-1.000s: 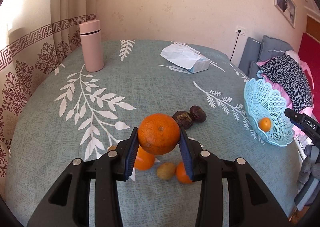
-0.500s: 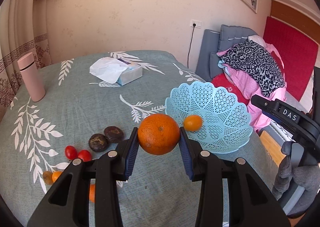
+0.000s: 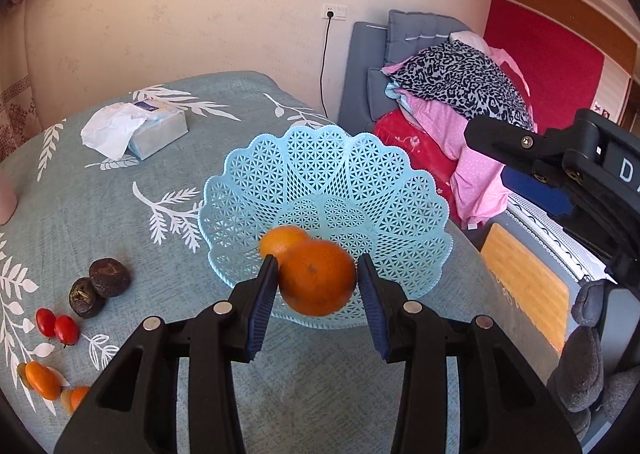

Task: Organize fruits
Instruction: 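Carry both oranges into the light-blue basket and open both tools, then withdraw both tools from the basket back toward the fruits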

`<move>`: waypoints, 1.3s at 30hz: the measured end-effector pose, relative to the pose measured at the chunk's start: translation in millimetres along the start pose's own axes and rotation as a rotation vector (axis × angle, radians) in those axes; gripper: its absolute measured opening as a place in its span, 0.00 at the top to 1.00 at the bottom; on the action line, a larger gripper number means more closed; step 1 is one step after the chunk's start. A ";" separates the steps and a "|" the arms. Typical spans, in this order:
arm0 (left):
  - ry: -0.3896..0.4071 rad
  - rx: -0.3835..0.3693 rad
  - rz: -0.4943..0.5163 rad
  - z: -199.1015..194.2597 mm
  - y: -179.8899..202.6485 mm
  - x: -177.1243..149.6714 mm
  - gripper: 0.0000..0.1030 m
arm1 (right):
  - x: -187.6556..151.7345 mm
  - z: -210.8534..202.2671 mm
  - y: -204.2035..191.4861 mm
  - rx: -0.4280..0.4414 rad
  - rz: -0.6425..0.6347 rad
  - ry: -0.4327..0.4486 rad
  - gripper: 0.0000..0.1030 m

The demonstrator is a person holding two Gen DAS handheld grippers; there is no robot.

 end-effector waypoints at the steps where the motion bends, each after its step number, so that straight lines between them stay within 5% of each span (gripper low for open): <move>1: 0.005 0.001 -0.005 -1.0 -1.5 -0.1 0.52 | 0.0 -0.5 0.1 0.000 0.001 0.001 0.37; 19: 0.087 0.125 -0.106 -46.8 -65.0 -5.6 0.25 | -10.1 2.7 -18.6 0.008 -0.036 -0.009 0.33; 39: 0.089 0.343 -0.296 -113.7 -195.3 -62.4 0.24 | -32.0 17.7 -45.2 0.035 -0.109 -0.061 0.33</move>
Point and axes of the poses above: each gripper's, at about its wrist camera, not at the fingertips, and z roughly the way its jaws point, y to its right, x to its top, the point moved 6 cm from there along z, roughly the way its jaws point, and after that the axes turned 7 degrees about -y, right-handed, at the moved point
